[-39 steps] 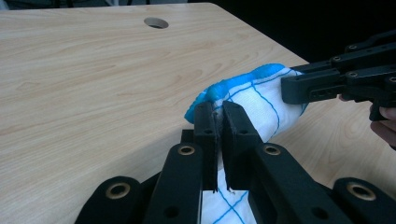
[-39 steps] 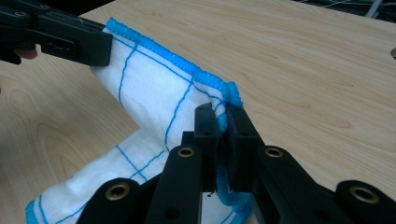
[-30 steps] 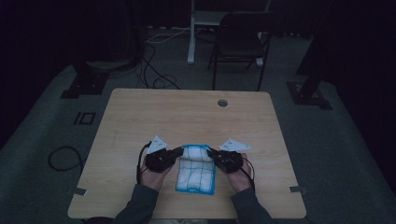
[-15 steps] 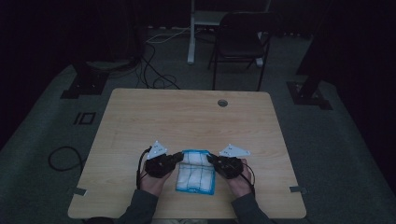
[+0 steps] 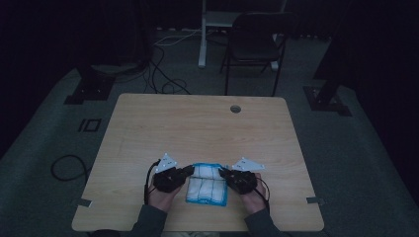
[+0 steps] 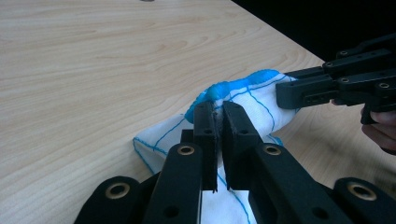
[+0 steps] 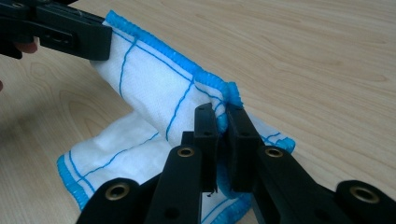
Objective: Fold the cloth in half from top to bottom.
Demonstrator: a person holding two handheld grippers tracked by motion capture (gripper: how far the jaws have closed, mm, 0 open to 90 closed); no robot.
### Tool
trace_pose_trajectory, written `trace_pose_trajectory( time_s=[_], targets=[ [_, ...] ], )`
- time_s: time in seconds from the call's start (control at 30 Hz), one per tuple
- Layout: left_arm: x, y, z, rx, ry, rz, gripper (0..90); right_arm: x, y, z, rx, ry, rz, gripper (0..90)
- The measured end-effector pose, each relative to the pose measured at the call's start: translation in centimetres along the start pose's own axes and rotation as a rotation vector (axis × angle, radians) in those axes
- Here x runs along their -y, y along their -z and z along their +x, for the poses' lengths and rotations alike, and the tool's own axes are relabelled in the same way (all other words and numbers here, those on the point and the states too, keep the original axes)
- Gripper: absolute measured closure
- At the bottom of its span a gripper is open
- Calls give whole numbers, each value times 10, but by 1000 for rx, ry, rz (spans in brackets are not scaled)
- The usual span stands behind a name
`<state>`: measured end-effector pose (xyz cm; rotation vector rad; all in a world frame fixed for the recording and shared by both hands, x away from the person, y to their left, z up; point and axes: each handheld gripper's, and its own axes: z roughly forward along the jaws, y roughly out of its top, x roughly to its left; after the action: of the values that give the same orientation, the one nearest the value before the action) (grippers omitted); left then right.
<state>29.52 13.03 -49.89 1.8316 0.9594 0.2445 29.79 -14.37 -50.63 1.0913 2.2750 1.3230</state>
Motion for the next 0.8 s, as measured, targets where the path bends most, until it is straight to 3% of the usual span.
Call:
trace_pose_trajectory(
  time_s=[0.4,0.6,0.8],
  targets=[
    [12,2,-1,8,18,21,831,13,-1,5,-6,-4,13,851],
    [4,8,4,-9,20,-10,813,19,-2,8,-9,-1,26,849],
    [-1,-2,10,-21,18,19,809,22,-3,9,-12,-1,33,847]
  ],
)
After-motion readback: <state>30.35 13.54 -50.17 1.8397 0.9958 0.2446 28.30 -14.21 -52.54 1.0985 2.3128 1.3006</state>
